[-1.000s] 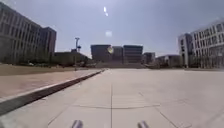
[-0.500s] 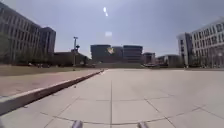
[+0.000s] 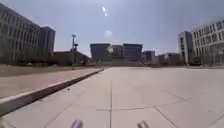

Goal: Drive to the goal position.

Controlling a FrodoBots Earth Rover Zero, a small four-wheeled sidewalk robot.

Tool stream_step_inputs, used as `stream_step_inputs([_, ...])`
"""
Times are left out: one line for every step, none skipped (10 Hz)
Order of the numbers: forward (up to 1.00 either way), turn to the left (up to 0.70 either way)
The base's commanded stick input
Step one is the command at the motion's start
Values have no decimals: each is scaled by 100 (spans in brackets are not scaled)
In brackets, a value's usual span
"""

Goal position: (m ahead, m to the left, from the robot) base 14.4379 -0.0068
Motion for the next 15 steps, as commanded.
stream_step_inputs([85,0])
stream_step_inputs([85,0])
stream_step_inputs([85,0])
stream_step_inputs([85,0])
stream_step_inputs([85,0])
stream_step_inputs([85,0])
stream_step_inputs([85,0])
stream_step_inputs([85,0])
stream_step_inputs([85,0])
stream_step_inputs([85,0])
stream_step_inputs([85,0])
stream_step_inputs([85,0])
stream_step_inputs([85,0])
stream_step_inputs([85,0])
stream_step_inputs([85,0])
